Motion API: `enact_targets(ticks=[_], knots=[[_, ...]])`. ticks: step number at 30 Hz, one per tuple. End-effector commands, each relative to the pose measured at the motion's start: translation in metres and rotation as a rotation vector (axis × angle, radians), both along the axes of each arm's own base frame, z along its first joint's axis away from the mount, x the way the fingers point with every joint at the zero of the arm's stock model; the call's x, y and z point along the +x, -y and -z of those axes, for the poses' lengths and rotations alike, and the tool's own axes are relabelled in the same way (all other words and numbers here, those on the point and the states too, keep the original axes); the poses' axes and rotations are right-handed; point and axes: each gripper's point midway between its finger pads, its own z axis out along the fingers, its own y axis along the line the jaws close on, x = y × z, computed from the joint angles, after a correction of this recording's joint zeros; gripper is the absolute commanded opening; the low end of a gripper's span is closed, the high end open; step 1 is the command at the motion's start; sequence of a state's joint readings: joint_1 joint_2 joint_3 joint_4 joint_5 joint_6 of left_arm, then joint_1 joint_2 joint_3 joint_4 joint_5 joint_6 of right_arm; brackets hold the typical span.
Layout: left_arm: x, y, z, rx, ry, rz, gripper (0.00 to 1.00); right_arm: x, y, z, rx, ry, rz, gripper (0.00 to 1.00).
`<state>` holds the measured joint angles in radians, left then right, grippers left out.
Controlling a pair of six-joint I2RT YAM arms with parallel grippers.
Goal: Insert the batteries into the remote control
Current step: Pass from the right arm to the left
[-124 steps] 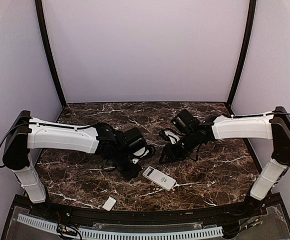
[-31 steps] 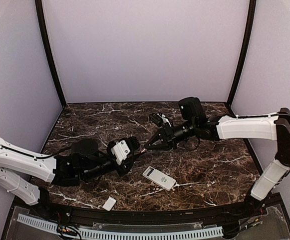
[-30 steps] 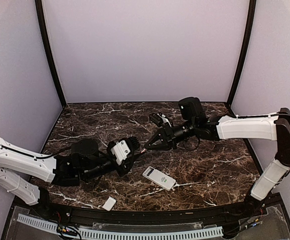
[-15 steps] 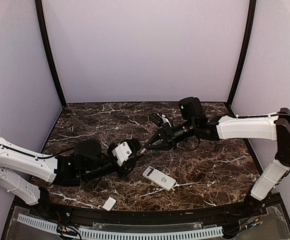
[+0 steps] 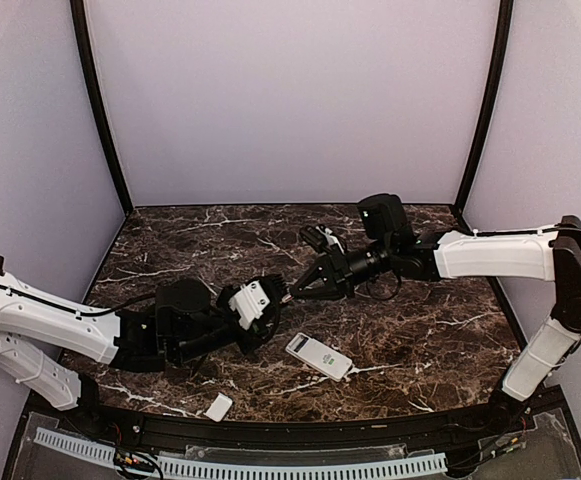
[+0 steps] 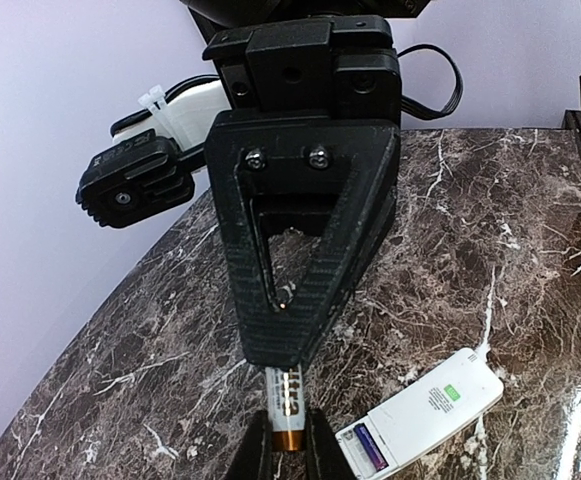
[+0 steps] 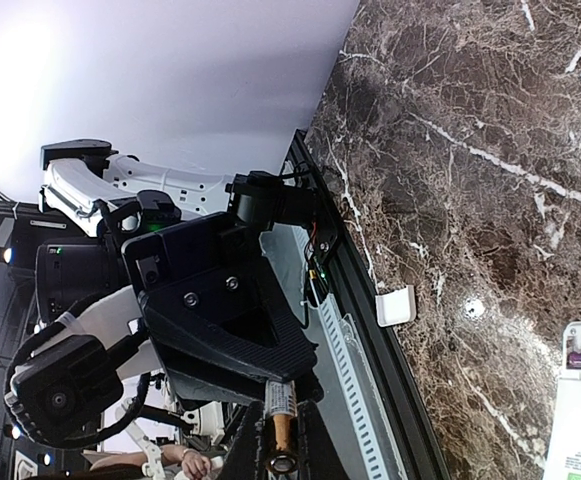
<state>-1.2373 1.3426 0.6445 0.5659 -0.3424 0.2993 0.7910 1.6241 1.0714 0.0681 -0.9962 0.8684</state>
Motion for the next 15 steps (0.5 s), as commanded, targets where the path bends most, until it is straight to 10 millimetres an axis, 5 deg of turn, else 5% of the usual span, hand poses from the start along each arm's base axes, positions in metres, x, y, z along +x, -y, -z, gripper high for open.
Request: enact_targets(ticks=[1,3,5,9,15], knots=[[0.003,0.001,-0.011,-0.024,-0.013,-0.025,0.0,0.004,-0.001,-0.009,0.03,0.04,-0.003,0.0],[0.004,-0.001,-0.01,-0.024,-0.035,-0.042,0.0,0.005,-0.001,-0.004,0.013,0.038,0.002,0.04],[0.006,-0.003,-0.006,-0.021,-0.089,-0.069,0.0,0.01,0.002,0.001,-0.019,0.052,0.027,0.21],[0.0,-0.009,0.025,0.023,-0.299,-0.124,0.0,0.024,0.017,0.015,-0.098,0.058,0.088,0.38],[-0.018,-0.021,0.081,0.066,-0.615,-0.217,0.0,0.043,0.047,0.053,-0.277,0.096,0.183,0.41]])
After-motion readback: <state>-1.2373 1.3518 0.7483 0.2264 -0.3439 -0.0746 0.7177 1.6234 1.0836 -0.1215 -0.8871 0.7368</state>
